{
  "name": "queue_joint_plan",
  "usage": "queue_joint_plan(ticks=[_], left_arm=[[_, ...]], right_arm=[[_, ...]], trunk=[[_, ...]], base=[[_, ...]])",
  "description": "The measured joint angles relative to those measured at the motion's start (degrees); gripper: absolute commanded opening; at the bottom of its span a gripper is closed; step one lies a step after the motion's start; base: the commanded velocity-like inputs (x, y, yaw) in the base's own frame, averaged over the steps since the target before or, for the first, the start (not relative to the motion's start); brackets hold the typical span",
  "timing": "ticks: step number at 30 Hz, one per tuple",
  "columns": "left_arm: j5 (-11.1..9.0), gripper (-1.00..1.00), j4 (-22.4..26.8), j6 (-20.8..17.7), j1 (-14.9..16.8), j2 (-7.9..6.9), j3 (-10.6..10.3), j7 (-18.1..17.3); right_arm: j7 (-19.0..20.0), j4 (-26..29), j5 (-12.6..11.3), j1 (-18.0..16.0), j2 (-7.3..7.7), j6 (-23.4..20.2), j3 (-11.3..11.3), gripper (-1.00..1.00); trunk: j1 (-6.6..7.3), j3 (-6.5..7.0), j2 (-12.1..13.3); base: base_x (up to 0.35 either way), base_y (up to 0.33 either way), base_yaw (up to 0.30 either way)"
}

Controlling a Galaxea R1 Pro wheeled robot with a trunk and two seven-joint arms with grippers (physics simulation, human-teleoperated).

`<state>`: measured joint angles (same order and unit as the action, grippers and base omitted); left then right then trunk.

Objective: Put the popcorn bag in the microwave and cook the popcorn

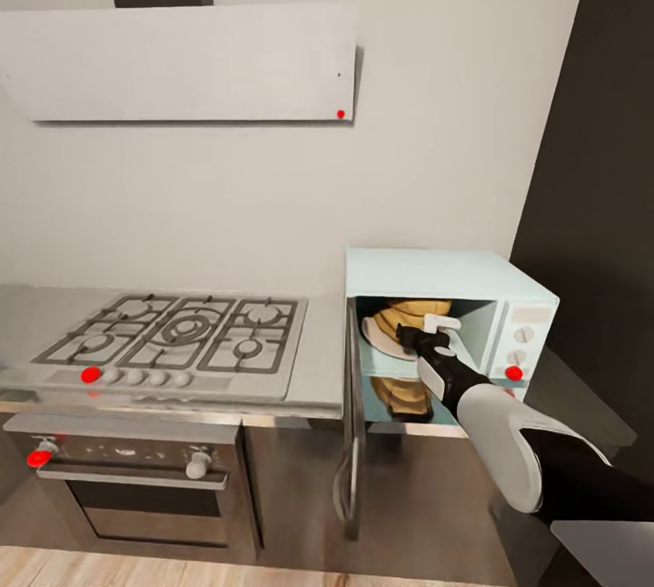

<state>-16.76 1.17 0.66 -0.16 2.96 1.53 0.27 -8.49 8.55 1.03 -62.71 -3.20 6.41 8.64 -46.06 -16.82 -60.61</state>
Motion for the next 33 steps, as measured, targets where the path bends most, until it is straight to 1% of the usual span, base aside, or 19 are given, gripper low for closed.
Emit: queue_joint_plan(ticks=[2, 3, 4, 14, 18, 21, 22, 23, 24, 25, 27, 30, 31, 32, 33], left_arm=[[-0.27, 1.00, 0.00, 0.03, 0.00, 0.01, 0.27, 0.11], [-0.28, 1.00, -0.01, 0.05, 0.00, 0.03, 0.28, 0.11], [-0.23, 1.00, -0.02, 0.05, 0.00, 0.04, 0.31, 0.12], [-0.02, 1.00, -0.02, 0.06, 0.00, 0.10, 0.32, 0.13], [-0.04, 1.00, -0.02, 0.04, 0.00, 0.10, 0.33, 0.13], [-0.03, 1.00, -0.02, 0.06, 0.00, 0.10, 0.33, 0.13], [-0.02, 1.00, -0.02, 0.06, 0.00, 0.10, 0.33, 0.13], [-0.04, 1.00, -0.03, 0.06, 0.00, 0.10, 0.32, 0.13], [-0.03, 1.00, -0.02, 0.06, 0.00, 0.10, 0.33, 0.13], [-0.04, 1.00, -0.02, 0.06, 0.00, 0.10, 0.33, 0.13], [-0.03, 1.00, -0.02, 0.06, 0.00, 0.10, 0.33, 0.13], [-0.04, 1.00, -0.02, 0.06, 0.00, 0.10, 0.33, 0.13], [-0.04, 1.00, -0.02, 0.04, 0.00, 0.10, 0.33, 0.13], [-0.03, 1.00, -0.02, 0.05, 0.00, 0.10, 0.32, 0.13], [-0.04, 1.00, -0.02, 0.04, 0.00, 0.09, 0.33, 0.13]], right_arm=[[0.06, -0.03, 0.05, -0.46, 0.00, -0.28, 0.04, 1.00], [1.07, -0.02, -0.11, -0.52, 0.02, -0.47, -0.44, 1.00], [1.30, -0.02, -0.23, -0.52, 0.05, -0.66, -0.56, 1.00], [1.42, 0.17, -0.11, -0.52, 0.08, -1.21, -0.66, 1.00], [1.49, 0.37, 0.21, -0.52, 0.07, -2.77, -0.70, 1.00], [1.52, 0.86, 0.31, -0.52, 0.08, -5.18, -0.81, 1.00], [1.55, 1.58, 0.32, -0.54, 0.08, -7.86, -0.83, 1.00], [1.62, 6.15, 0.26, -0.56, 0.08, -16.51, -0.72, 1.00], [1.64, 8.86, 0.05, -0.56, 0.09, -21.98, -0.55, 1.00], [1.68, 10.65, -0.13, -0.55, 0.10, -25.90, -0.44, 1.00], [1.78, 16.10, -0.46, -0.55, 0.10, -37.32, -0.19, 1.00], [1.97, 20.91, -0.79, -0.54, 0.27, -48.15, -0.07, 1.00], [2.00, 21.76, -0.98, -0.53, 0.63, -51.08, -0.05, 1.00], [2.01, 22.39, -1.10, -0.53, 1.17, -55.15, -0.03, 1.00], [2.06, 22.57, -1.18, -0.53, 1.44, -57.94, -0.04, 1.00]], trunk=[[-0.29, 0.00, 0.00], [-0.39, 0.01, 0.04], [-0.40, 0.01, 0.04], [-0.41, 0.01, 0.04], [-0.41, 0.01, 0.04], [-0.41, 0.01, 0.04], [-0.41, 0.01, 0.04], [-0.40, 0.02, 0.03], [-0.40, 0.01, 0.03], [-0.40, 0.01, 0.04], [-0.40, 0.02, 0.03], [-0.40, 0.01, 0.04], [-0.40, 0.01, 0.04], [-0.41, 0.01, 0.04], [-0.40, 0.01, 0.04]], base=[[-0.202, 0.000, 0.000], [-0.299, 0.000, 0.000], [-0.321, 0.000, 0.000], [-0.342, 0.000, 0.000], [-0.345, 0.000, 0.000], [-0.345, 0.000, 0.000], [-0.345, 0.000, 0.000], [-0.345, 0.000, 0.000], [-0.345, 0.000, 0.000], [-0.344, 0.000, 0.000], [-0.344, 0.000, 0.000], [-0.344, 0.000, 0.000], [-0.344, 0.000, 0.000], [-0.344, 0.000, 0.000], [-0.344, 0.000, 0.000]])
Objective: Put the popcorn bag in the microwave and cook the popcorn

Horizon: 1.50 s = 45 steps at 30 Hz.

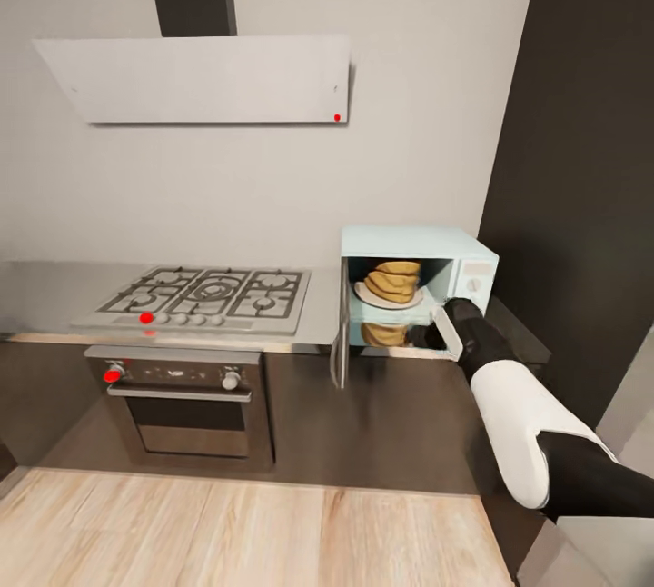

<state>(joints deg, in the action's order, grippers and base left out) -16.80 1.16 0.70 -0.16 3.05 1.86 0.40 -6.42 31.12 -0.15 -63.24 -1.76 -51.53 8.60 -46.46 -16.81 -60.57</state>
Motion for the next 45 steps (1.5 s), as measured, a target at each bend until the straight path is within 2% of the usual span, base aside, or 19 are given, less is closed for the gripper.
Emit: queue_joint_plan(ticks=[2, 4, 6, 9, 12, 14, 16, 17, 19, 21, 23, 25, 26, 32, 45], left_arm=[[0.01, 1.00, 0.00, -0.04, 0.00, -0.02, 0.00, 0.00], [0.01, 1.00, 0.00, -0.06, 0.00, -0.05, 0.01, 0.00], [0.00, 1.00, 0.00, -0.07, 0.00, 0.00, -0.04, 0.00], [0.02, 1.00, 0.01, -0.07, 0.00, -0.06, -0.11, 0.00], [0.02, 1.00, 0.01, -0.07, 0.00, -0.04, -0.21, 0.00], [0.03, 1.00, 0.01, -0.07, 0.00, -0.03, -0.29, 0.00], [0.03, 1.00, 0.00, -0.07, 0.00, -0.06, -0.31, 0.00], [0.03, 1.00, 0.00, -0.07, 0.00, -0.07, -0.31, 0.00], [0.04, 1.00, 0.01, -0.07, 0.00, -0.08, -0.34, 0.00], [0.04, 1.00, 0.01, -0.07, 0.00, -0.08, -0.37, 0.00], [0.03, 1.00, 0.08, -0.04, 0.00, -0.14, -0.27, 0.00], [0.03, 1.00, 0.08, -0.06, 0.00, -0.13, -0.17, 0.00], [0.03, 1.00, 0.09, -0.07, 0.00, -0.10, -0.11, 0.00], [0.22, 1.00, 0.08, -0.14, 0.00, -0.23, -0.30, 0.00], [0.21, 1.00, 0.08, -0.14, 0.00, -0.25, -0.32, 0.00]], right_arm=[[-0.02, -0.26, -0.05, 0.08, 0.46, -2.11, 0.02, 1.00], [-0.08, -0.43, -0.07, 1.63, 1.77, -2.77, 0.20, 1.00], [-0.10, -0.64, 0.25, 5.39, 2.81, -2.63, 0.18, 1.00], [-0.15, -0.81, 0.55, 12.60, 3.82, 1.08, 0.09, 1.00], [-0.19, -5.22, 0.71, 21.07, 4.18, 8.31, -0.26, 1.00], [-0.20, -16.19, 1.52, 26.79, 4.33, 19.82, -0.47, 1.00], [-0.19, -28.17, 4.03, 28.18, 4.49, 32.74, -0.61, 1.00], [-0.20, -30.53, 4.84, 29.04, 4.52, 36.79, -0.65, 1.00], [-0.13, -32.12, 5.44, 32.78, 4.55, 39.97, -0.65, 1.00], [0.01, -32.80, 5.45, 37.30, 4.53, 41.46, -0.56, 1.00], [0.59, -32.93, 5.40, 40.32, 4.35, 43.18, -0.51, 1.00], [0.91, -32.97, 5.31, 47.79, 4.24, 49.96, -0.38, 1.00], [0.95, -32.91, 5.29, 49.78, 4.23, 52.42, -0.33, 1.00], [0.92, -32.87, 5.27, 53.82, 3.82, 57.84, -0.36, 1.00], [0.98, -32.94, 5.39, 54.38, 3.50, 58.32, -0.37, 1.00]], trunk=[[0.00, 0.00, -0.01], [-0.01, -0.01, 0.00], [-0.01, -0.01, 0.00], [0.00, -0.01, 0.00], [0.02, -0.01, 0.00], [0.03, -0.02, 0.00], [0.03, -0.02, -0.01], [0.03, -0.02, -0.01], [0.03, -0.01, -0.01], [0.03, -0.02, -0.01], [0.03, -0.02, -0.01], [0.03, -0.02, -0.02], [0.03, -0.02, -0.02], [0.06, -0.01, -0.02], [0.07, -0.01, -0.02]], base=[[-0.344, 0.000, 0.000], [-0.344, 0.000, 0.000], [-0.334, 0.000, 0.000], [-0.246, 0.000, 0.000], [-0.109, 0.000, 0.000], [-0.018, 0.000, 0.000], [-0.005, 0.000, 0.000], [-0.002, 0.000, 0.000], [-0.001, 0.000, 0.000], [0.000, 0.000, 0.000], [0.000, 0.000, 0.000], [0.000, 0.000, 0.000], [0.052, 0.000, 0.000], [0.269, 0.000, 0.000], [0.322, 0.000, 0.000]])
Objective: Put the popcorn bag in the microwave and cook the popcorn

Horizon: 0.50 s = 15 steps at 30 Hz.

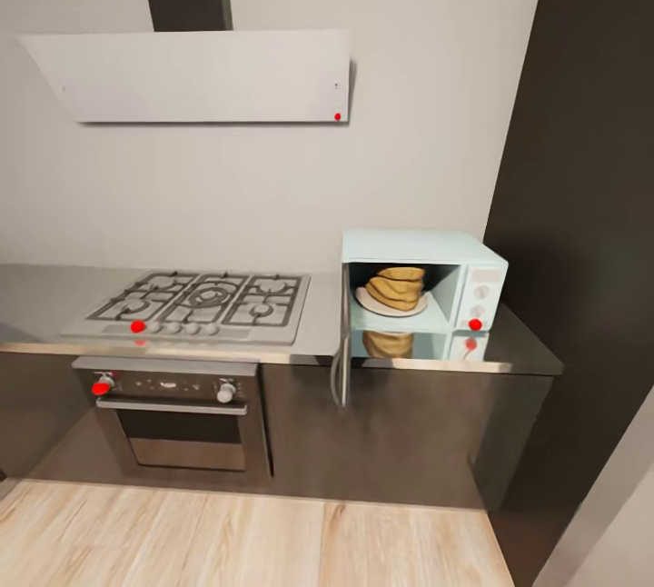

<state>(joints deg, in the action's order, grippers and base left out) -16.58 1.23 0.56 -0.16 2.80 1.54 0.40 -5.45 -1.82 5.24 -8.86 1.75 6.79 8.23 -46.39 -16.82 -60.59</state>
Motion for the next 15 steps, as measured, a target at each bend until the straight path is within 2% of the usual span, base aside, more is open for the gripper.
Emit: queue_joint_plan(ticks=[11, 15], left_arm=[[0.02, 1.00, 0.01, 0.05, 0.00, 0.00, 0.03, 0.00], [-0.15, 1.00, 1.14, 0.13, 0.01, -0.12, 0.22, 0.03]], right_arm=[[0.00, 0.01, 0.06, 0.06, 0.00, -0.01, -0.01, 1.00], [0.00, 0.05, 0.08, 0.04, 0.00, -0.01, 0.00, 1.00]], trunk=[[0.00, 0.00, 0.00], [-0.03, 0.00, 0.01]], base=[[0.317, 0.000, 0.000], [0.062, 0.000, 0.000]])
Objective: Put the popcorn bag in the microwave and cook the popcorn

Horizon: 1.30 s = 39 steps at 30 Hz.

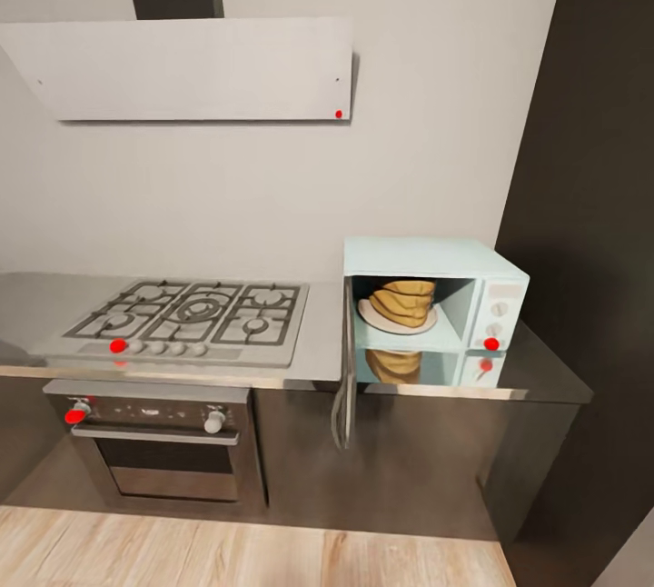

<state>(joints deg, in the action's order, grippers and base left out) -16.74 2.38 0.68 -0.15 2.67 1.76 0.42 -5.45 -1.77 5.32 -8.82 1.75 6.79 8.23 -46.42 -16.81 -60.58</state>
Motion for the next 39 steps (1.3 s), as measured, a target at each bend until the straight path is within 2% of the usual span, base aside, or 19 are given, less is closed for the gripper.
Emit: queue_joint_plan(ticks=[3, 6, 7, 9, 11, 13, 14, 15, 19, 22, 25, 27, 29, 30, 31, 37, 38, 39], left_arm=[[0.04, 1.00, 6.85, -0.57, 0.01, -0.12, 0.07, 0.20], [0.26, 1.00, 20.81, -1.80, 0.04, -0.56, 0.05, 0.21], [0.47, 1.00, 27.17, -7.81, -0.02, -1.08, 0.04, 0.21], [0.65, 1.00, 47.12, -14.18, 0.04, -1.22, 0.05, 0.21], [0.58, 1.00, 62.15, -23.37, 0.10, -1.29, 0.10, 0.12], [0.47, 1.00, 71.77, -28.28, 1.01, -1.27, 0.12, 0.11], [0.45, 1.00, 74.54, -29.42, 2.14, -1.21, 0.13, 0.10], [0.31, 1.00, 77.03, -30.73, 5.15, -1.07, 0.08, -0.08], [0.01, 1.00, 78.72, -35.52, 14.50, -0.64, -0.10, -0.45], [-0.19, 1.00, 78.89, -38.32, 20.29, 0.17, -0.13, -0.57], [-0.70, 1.00, 78.90, -41.48, 26.02, 2.31, -0.97, -1.37], [-0.73, 1.00, 78.95, -42.83, 26.98, 2.85, -2.68, -3.85], [-0.51, 1.00, 78.97, -43.36, 27.32, 3.04, -3.80, -9.26], [-0.35, 1.00, 78.96, -43.44, 27.41, 2.92, -4.13, -13.40], [-0.23, 1.00, 78.92, -43.49, 27.43, 2.71, -4.28, -15.44], [0.22, 1.00, 78.97, -45.45, 27.44, 2.58, -4.47, -16.21], [0.26, 1.00, 78.98, -45.65, 27.44, 2.56, -4.80, -16.22], [0.41, 1.00, 78.98, -45.91, 27.44, 2.52, -6.23, -16.22]], right_arm=[[0.00, 0.00, 0.00, -0.01, 0.00, 0.00, -0.01, 1.00], [0.00, -0.02, 0.00, -0.05, 0.00, 0.00, 0.00, 1.00], [0.00, -0.05, 0.02, -0.04, 0.01, -0.04, 0.00, 1.00], [0.00, -0.05, 0.06, -0.01, 0.00, -0.07, -0.05, 1.00], [0.00, -0.05, 0.08, 0.00, 0.00, -0.08, -0.02, 1.00], [0.01, -0.05, 0.08, 0.00, 0.00, -0.10, -0.01, 1.00], [0.01, -0.05, 0.08, -0.02, 0.00, -0.10, 0.00, 1.00], [0.01, -0.05, 0.08, 0.00, 0.00, -0.08, -0.02, 1.00], [0.00, -0.03, 0.08, 0.01, 0.07, -0.02, 0.00, 1.00], [0.00, 0.00, 0.08, -0.02, 0.08, -0.01, 0.00, 1.00], [0.01, 0.02, 0.10, 0.00, 0.09, 0.00, -0.01, 1.00], [0.01, 0.01, 0.09, -0.02, 0.09, 0.00, 0.00, 1.00], [0.01, 0.02, 0.08, -0.01, 0.09, 0.00, 0.00, 1.00], [0.01, 0.02, 0.08, -0.03, 0.09, 0.00, 0.00, 1.00], [0.01, 0.01, 0.08, -0.02, 0.09, 0.00, -0.01, 1.00], [0.01, 0.00, 0.08, 0.00, 0.09, -0.01, 0.00, 1.00], [0.01, 0.01, 0.08, -0.02, 0.09, 0.00, 0.00, 1.00], [0.01, 0.02, 0.11, -0.04, 0.04, 0.01, 0.00, 1.00]], trunk=[[-0.01, 0.01, 0.00], [-0.01, 0.02, 0.01], [0.00, 0.00, 0.01], [0.00, 0.02, 0.01], [0.00, 0.01, 0.01], [0.00, 0.03, 0.01], [-0.01, 0.02, 0.01], [0.00, 0.02, 0.01], [-0.01, 0.03, 0.02], [-0.01, 0.02, 0.01], [0.00, 0.02, 0.01], [-0.01, 0.02, 0.01], [-0.01, 0.02, 0.01], [-0.01, 0.02, 0.01], [-0.01, 0.01, 0.01], [-0.01, 0.01, 0.01], [-0.01, 0.01, 0.01], [-0.01, 0.01, 0.01]], base=[[0.008, 0.000, 0.000], [0.001, 0.000, 0.000], [0.000, 0.000, 0.000], [0.000, 0.000, 0.000], [0.000, 0.000, 0.000], [0.000, 0.000, 0.000], [0.000, 0.000, 0.000], [0.000, 0.000, 0.000], [0.000, 0.000, 0.000], [0.000, 0.000, 0.000], [0.000, 0.000, 0.000], [0.000, 0.000, 0.000], [0.000, 0.000, 0.000], [0.000, 0.000, 0.000], [0.000, 0.000, 0.000], [0.000, 0.000, 0.000], [0.000, 0.000, 0.000], [0.000, 0.000, 0.000]])
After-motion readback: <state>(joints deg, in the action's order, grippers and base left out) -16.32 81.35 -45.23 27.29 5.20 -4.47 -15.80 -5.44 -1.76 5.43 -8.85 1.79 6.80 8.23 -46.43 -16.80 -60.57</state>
